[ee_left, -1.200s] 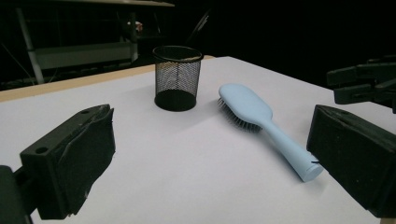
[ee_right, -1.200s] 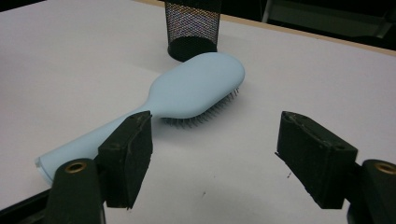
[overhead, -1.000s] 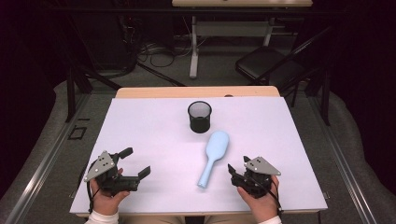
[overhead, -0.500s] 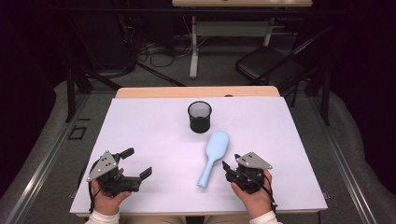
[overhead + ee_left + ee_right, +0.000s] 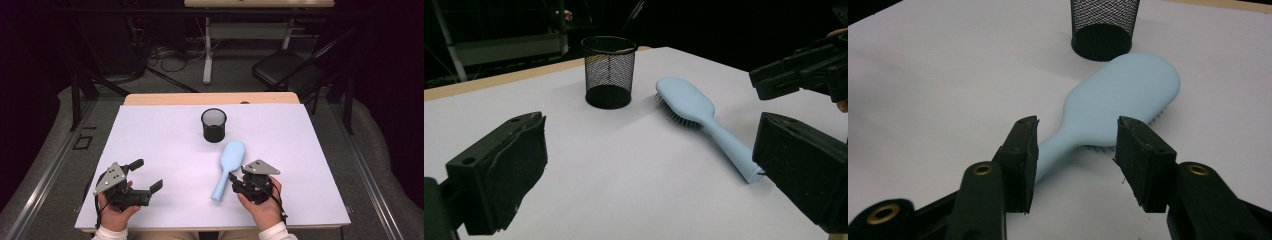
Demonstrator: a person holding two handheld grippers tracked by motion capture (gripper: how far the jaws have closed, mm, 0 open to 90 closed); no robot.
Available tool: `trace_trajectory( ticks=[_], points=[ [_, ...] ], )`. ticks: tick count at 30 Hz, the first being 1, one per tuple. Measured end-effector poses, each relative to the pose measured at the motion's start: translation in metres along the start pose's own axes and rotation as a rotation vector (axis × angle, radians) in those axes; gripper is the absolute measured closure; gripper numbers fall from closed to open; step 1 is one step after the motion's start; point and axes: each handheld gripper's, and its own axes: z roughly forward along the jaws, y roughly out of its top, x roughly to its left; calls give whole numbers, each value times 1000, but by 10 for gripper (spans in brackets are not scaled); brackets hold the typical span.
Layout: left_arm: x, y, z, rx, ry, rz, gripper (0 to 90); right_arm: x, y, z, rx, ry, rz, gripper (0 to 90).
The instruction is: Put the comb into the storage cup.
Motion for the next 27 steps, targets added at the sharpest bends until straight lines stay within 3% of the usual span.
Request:
trace_trajectory(
  ticks=[9, 23, 27],
  points=[
    [1, -1, -1, -1, -1, -3, 12, 10, 1, 10, 24, 30, -26, 603],
    [0, -1, -2, 6, 6, 0, 15, 33, -5, 24, 63, 89, -88, 867],
    [0, -2, -2, 2, 6, -3, 15, 38, -7, 29, 82, 99, -100, 899]
  ],
)
